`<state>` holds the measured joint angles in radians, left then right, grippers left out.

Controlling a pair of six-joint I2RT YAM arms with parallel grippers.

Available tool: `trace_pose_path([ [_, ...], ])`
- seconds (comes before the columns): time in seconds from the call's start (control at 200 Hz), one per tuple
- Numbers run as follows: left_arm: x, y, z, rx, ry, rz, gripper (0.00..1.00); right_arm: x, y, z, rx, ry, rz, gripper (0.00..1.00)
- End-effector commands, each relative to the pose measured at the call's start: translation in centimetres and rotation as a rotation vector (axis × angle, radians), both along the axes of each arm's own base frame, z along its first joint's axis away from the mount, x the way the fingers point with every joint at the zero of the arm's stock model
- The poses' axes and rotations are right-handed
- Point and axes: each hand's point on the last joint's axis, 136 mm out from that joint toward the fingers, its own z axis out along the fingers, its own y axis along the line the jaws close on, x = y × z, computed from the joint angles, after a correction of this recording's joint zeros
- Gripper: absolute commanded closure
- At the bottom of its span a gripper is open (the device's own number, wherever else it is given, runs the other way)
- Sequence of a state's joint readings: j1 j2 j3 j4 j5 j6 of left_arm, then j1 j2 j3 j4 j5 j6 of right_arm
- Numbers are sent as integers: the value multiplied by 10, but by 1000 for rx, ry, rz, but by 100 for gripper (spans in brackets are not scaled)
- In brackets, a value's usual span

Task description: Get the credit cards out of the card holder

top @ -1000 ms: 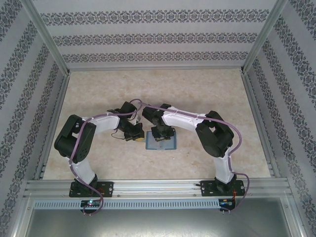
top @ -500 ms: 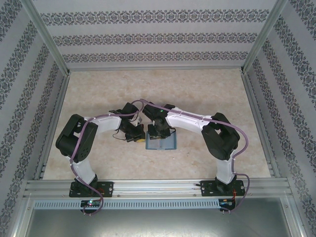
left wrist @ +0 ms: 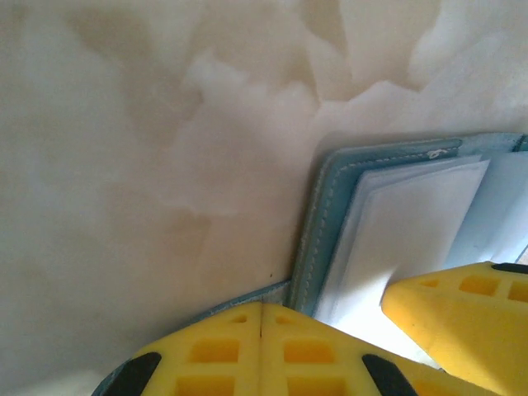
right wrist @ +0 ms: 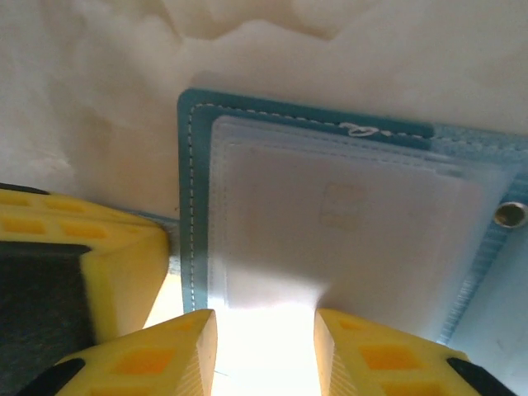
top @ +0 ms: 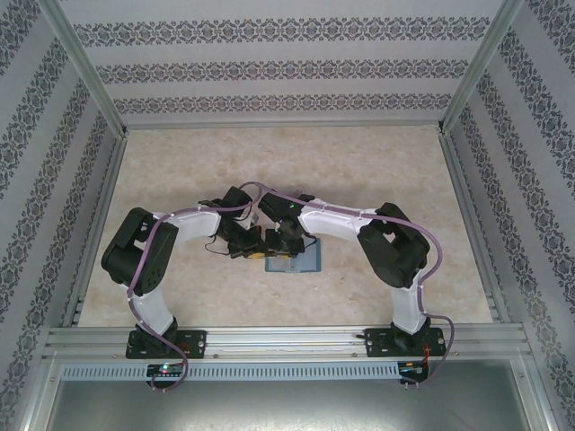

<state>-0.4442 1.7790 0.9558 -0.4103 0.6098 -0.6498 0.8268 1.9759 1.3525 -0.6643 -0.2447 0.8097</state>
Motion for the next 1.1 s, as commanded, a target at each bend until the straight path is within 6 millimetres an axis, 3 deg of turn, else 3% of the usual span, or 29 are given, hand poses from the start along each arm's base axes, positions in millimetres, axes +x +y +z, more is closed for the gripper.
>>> trace_pose_path([
  [0.0,-8,6,-15,53,28,-24,100,-6,-15,-10,-70,27,1,60],
  [0.16,-7,6,-14,54,27,-29,100,-6,-28,-8,-140,10,20,53],
  [0.58,-7,6,-13,55,26,-31,100,-7,-36,-19,-203,21,45,53],
  [0.794,-7,6,-13,56,29,-31,100,-6,-37,-19,-209,16,47,62],
  [1.094,-6,6,-11,60,26,-34,100,1,-37,8,-180,-43,45,81],
])
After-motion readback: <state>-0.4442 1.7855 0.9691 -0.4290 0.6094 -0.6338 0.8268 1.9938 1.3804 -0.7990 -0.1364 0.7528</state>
